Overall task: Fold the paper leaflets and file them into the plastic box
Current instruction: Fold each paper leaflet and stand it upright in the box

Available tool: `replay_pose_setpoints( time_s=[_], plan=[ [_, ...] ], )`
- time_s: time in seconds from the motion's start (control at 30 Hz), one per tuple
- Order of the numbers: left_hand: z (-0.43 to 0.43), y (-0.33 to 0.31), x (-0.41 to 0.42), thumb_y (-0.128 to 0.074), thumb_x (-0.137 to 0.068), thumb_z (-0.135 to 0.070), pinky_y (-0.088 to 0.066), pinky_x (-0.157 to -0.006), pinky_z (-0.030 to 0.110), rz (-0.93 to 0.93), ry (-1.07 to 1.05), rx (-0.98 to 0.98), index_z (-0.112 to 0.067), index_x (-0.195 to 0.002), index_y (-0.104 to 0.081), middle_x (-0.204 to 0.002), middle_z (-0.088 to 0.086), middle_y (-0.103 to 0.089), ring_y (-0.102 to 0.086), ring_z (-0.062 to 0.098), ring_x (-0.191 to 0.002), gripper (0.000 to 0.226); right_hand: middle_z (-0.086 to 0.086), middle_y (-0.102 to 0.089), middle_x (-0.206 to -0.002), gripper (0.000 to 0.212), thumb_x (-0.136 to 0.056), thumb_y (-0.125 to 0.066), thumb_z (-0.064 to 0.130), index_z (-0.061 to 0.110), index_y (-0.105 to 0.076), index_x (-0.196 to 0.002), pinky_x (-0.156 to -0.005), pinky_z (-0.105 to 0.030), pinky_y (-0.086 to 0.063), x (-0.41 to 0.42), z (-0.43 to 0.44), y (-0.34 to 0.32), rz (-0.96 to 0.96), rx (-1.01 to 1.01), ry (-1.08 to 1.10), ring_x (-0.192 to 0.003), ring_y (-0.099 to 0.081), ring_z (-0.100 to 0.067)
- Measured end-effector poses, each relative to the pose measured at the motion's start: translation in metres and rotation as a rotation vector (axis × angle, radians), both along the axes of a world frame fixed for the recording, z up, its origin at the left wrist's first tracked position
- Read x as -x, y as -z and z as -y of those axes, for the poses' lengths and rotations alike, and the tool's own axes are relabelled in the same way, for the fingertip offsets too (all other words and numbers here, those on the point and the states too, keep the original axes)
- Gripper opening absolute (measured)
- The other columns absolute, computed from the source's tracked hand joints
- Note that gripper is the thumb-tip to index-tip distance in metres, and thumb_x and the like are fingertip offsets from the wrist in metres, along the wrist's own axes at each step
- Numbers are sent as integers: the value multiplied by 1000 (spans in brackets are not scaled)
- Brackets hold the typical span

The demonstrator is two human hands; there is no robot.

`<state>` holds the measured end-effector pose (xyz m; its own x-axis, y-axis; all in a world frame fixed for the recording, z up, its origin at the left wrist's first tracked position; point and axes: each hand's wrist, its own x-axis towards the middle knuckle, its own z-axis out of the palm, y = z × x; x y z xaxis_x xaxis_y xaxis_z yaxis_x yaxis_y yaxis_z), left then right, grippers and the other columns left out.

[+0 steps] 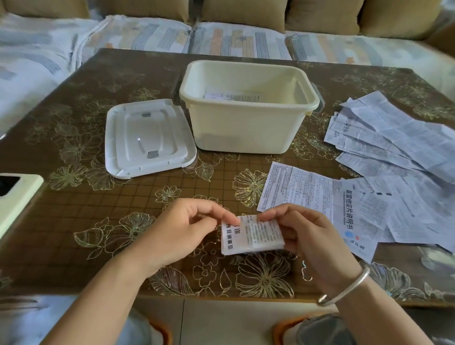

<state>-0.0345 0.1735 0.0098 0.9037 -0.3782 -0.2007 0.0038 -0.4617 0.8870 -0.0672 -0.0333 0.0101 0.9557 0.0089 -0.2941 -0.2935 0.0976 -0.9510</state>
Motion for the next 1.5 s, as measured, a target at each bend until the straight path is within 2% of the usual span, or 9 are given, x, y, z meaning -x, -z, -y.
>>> replay_pose_setpoints(
  time_s=[0.17,0.4,0.57,0.73,0.8,1.0,1.17,1.37,1.5],
  plan=[
    [7,-10,-9,-64,-89,-34,-50,-89,34,79,-35,32,-31,-88,-75,-90,-15,-74,-66,4,-92,11,-10,-73,-89,23,-83,-63,33,12,-72,-88,-70,-26,-55,-9,4,-6,124,159,-79,-78,-68,-27],
    [18,-20,-22,-72,-84,-29,-48,-91,29,-15,-106,78,-29,-97,-71,-84,-12,-76,-68,0,-89,13,-2,-73,-89,14,-84,-61,0,6,-64,-97,-66,-25,-58,-21,9,-12,126,65,-27,-84,-70,-18],
    [19,-33,-33,-74,-82,-24,-48,-79,22,20,-229,194,-24,-83,-74,-79,-8,-76,-70,3,-82,1,0,-73,-90,12,-82,-68,9,12,-69,-94,-70,-35,-60,-42,6,-27,232,251,46,-80,-72,-19],
    [17,-60,-56,-73,-82,-26,-53,-69,18,226,-330,241,-25,-80,-72,-77,-10,-74,-69,6,-79,2,8,-74,-81,29,-77,-61,40,24,-75,-96,-53,-17,-51,-71,-5,-70,476,474,-24,-62,-64,-1],
    [18,-74,-69,-73,-83,-23,-54,-64,16,332,-343,256,-26,-81,-72,-77,-11,-74,-69,6,-77,3,9,-74,-88,41,-72,-63,47,21,-73,-101,-64,-16,-55,-85,-9,-88,537,501,-97,-76,-68,3],
    [26,-101,-114,-76,-82,-17,-39,-50,7,549,-378,278,-24,-80,-74,-73,-12,-71,-59,-3,-57,7,8,-74,-84,17,-80,-70,28,20,-71,-94,-69,-16,-56,-143,-14,-124,635,608,-186,-75,-70,1],
    [22,-99,-158,-73,-84,-23,-47,-71,11,628,-421,260,-30,-85,-72,-99,-16,-68,-63,0,-95,7,8,-74,-87,12,-89,-64,21,18,-73,-96,-72,-25,-58,-195,-17,-132,722,864,-188,-78,-69,0],
    [-1,-69,-196,-56,-96,-17,-45,-83,15,624,-671,239,-32,-97,-66,-97,-26,-66,-59,-5,-98,19,10,-70,-91,12,-89,-63,28,24,-69,-99,-61,-8,-48,-255,-11,-121,570,1151,-413,-78,-64,-6],
    [0,-45,-201,-55,-96,-17,-44,-72,8,533,-695,259,-34,-95,-67,-99,-26,-66,-59,-5,-98,21,9,-69,-87,14,-88,-64,36,26,-68,-97,-60,-11,-42,-276,-15,-97,469,1274,-685,-78,-63,-12]
  ],
)
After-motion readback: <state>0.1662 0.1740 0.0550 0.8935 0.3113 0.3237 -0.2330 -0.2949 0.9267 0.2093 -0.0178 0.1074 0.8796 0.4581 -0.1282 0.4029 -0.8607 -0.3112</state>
